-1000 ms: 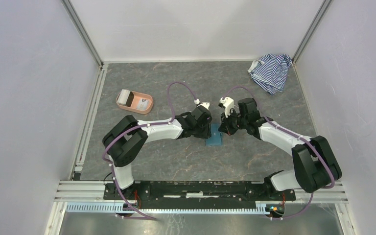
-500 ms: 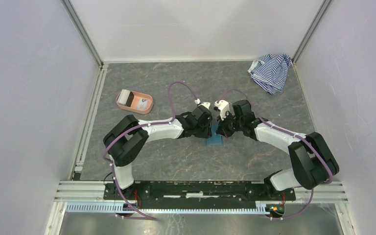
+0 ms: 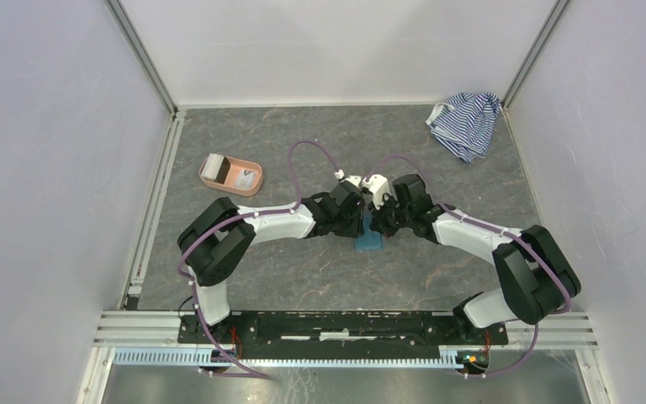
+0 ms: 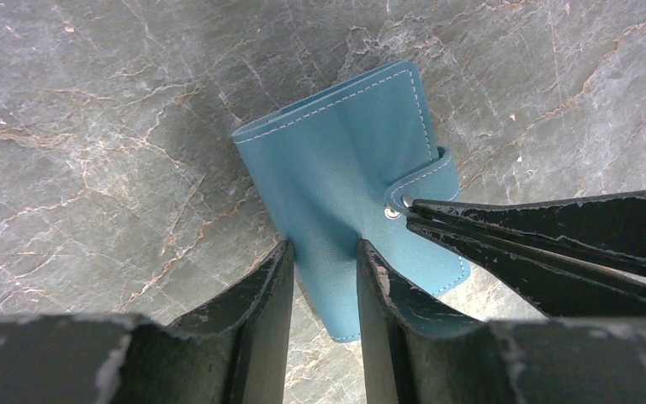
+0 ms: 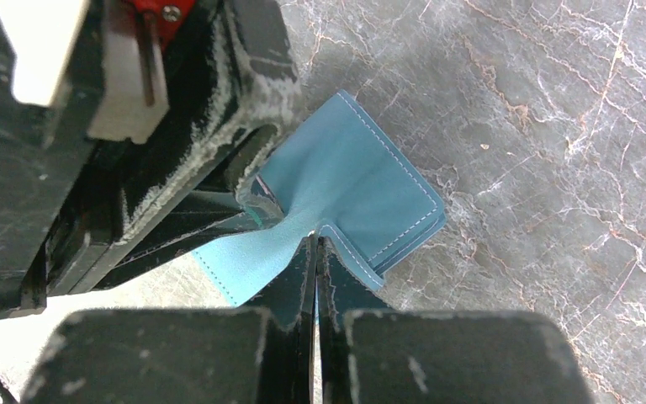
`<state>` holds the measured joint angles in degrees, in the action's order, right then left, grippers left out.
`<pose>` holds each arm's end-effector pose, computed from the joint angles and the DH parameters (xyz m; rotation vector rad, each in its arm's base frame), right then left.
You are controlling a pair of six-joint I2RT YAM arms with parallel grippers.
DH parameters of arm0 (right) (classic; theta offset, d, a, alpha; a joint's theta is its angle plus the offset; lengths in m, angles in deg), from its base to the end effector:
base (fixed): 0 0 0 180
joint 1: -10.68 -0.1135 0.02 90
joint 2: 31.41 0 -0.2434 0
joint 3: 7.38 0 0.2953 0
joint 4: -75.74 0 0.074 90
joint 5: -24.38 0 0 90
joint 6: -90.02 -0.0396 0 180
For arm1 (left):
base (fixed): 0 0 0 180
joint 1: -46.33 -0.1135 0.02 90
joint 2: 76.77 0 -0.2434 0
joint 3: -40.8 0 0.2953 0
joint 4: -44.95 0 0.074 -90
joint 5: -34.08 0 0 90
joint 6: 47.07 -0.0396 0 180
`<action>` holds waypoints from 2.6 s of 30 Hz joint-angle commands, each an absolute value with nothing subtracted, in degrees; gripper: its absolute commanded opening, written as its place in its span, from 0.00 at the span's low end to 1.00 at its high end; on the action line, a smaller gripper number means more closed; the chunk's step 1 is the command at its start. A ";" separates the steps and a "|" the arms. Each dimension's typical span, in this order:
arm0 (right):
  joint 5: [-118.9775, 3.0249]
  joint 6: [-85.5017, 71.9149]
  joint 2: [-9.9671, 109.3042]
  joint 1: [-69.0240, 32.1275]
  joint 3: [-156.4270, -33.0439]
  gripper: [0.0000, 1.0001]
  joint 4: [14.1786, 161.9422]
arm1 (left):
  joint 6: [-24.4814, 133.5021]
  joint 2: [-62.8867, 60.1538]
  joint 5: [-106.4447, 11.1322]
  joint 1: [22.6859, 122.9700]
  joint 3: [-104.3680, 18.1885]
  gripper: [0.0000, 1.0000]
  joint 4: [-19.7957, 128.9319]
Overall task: Put the credit cards into the card holder
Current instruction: Close the card holder at the center of the board.
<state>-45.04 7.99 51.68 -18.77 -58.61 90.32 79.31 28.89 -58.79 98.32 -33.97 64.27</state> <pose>0.2701 0.1685 0.1188 -0.9318 2.2102 0.6049 0.2551 -0.3232 0.1090 0.3229 2.5253 -0.5964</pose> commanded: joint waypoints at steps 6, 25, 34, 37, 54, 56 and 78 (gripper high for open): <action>-49.58 9.84 52.29 -20.15 -60.15 0.00 87.90 | 80.90 31.61 -58.19 98.71 -33.69 0.38 65.73; -45.65 14.59 53.39 -21.55 -59.09 0.05 90.80 | 80.88 31.39 -58.29 98.71 -33.48 0.38 65.56; -43.43 15.75 53.67 -21.66 -58.92 0.11 92.15 | 80.90 31.40 -58.33 98.71 -33.41 0.39 65.58; -43.12 16.01 53.84 -21.71 -58.83 0.14 92.54 | 80.94 31.21 -58.38 98.71 -33.32 0.38 65.56; -35.73 13.95 54.91 -17.84 -57.25 0.14 92.78 | 81.64 30.82 -57.37 98.12 -32.19 0.39 64.04; -34.88 14.16 54.98 -17.55 -57.08 0.14 92.88 | 81.77 30.76 -57.03 97.93 -32.03 0.39 63.73; -32.43 14.81 56.87 -15.57 -54.80 0.10 93.09 | 82.65 30.37 -56.18 97.06 -30.51 0.39 61.81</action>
<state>-34.13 14.41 54.67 -15.58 -57.97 87.17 80.69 28.65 -56.32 97.03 -32.35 61.82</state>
